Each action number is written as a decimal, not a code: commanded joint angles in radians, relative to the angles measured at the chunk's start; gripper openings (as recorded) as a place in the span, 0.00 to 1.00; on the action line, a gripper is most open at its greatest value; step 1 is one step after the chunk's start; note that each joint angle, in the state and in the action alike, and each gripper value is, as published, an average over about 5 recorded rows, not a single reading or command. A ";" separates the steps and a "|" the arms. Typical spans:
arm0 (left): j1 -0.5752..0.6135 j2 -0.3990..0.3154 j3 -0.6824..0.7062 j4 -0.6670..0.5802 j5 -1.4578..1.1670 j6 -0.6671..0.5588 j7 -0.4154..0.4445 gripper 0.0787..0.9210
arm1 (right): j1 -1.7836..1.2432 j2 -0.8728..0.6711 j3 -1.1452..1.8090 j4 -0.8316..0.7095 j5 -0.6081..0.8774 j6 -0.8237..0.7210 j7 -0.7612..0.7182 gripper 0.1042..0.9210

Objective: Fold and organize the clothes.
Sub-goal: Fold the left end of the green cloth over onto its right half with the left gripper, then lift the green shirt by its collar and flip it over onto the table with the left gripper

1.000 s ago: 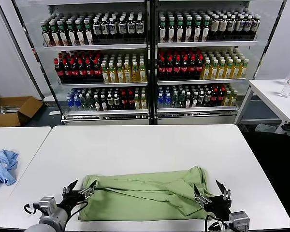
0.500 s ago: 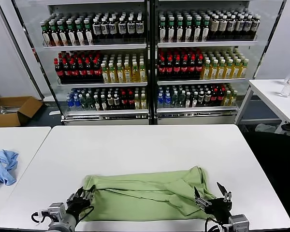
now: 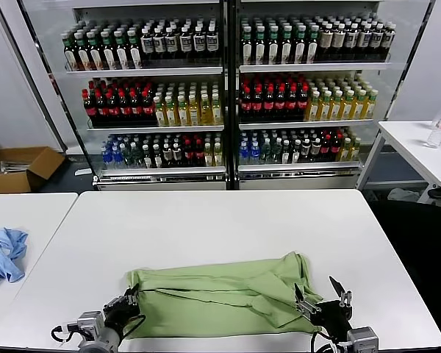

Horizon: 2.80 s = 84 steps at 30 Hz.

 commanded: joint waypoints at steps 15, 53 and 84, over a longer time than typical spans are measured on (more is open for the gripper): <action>0.015 0.090 -0.281 -0.174 -0.016 0.137 0.084 0.01 | 0.027 0.001 0.013 0.011 0.000 0.006 0.007 0.88; -0.192 -0.149 0.185 -0.160 -0.123 0.093 0.137 0.42 | 0.040 0.020 0.002 0.007 -0.021 0.000 0.007 0.88; -0.040 -0.077 0.007 0.052 -0.074 0.038 0.238 0.54 | 0.038 0.026 -0.010 -0.006 -0.034 0.001 0.002 0.88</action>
